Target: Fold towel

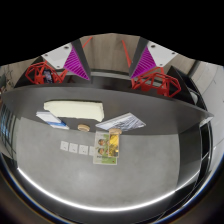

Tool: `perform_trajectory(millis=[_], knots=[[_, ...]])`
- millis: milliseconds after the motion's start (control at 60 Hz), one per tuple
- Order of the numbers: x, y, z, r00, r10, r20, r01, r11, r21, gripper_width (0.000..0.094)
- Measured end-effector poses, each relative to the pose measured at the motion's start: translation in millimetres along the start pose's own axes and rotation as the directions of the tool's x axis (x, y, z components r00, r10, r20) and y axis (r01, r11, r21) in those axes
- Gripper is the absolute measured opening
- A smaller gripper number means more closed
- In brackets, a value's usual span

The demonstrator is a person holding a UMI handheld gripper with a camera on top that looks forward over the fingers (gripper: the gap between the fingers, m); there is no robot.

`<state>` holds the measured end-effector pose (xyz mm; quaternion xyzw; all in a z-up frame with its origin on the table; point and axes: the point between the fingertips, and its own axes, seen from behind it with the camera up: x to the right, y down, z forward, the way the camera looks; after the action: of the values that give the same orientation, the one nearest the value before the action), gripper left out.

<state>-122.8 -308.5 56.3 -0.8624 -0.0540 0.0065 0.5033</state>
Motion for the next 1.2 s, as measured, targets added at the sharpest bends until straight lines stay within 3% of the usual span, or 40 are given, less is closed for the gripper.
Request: perform_trajectory(millis=[117,367,483,583,600,683,750,967,1033,1200], knots=[[9,-6,34,0.999,-0.025,-0.042,0.025,1.0,0.008,0.0798],[35,-58,144,0.995,-0.094,-0.036,0.095,0.995,0.033,0.0798],[46,-90,215,0.988,-0.155,-0.013,0.156,0.986,0.062,0.07],[60,-91,269,0.982,-0.19,-0.007,0.19,0.982,-0.017,0.0605],[60,-90,275,0.981,-0.192,0.002,0.192,0.981,-0.025,0.0625],[54,-87,291,0.984,-0.16,0.078,0.164,0.985,-0.046,0.0369],[69,-90,293,0.988,-0.149,0.046,0.151,0.987,-0.054,0.0035],[65,-94,292,0.987,-0.075,0.143,0.087,0.993,-0.079,0.0007],[73,-120,282,0.985,-0.036,0.166,0.043,0.998,-0.035,0.0006],[179,-192,254,0.999,0.023,0.036,-0.027,0.993,0.111,0.0007]])
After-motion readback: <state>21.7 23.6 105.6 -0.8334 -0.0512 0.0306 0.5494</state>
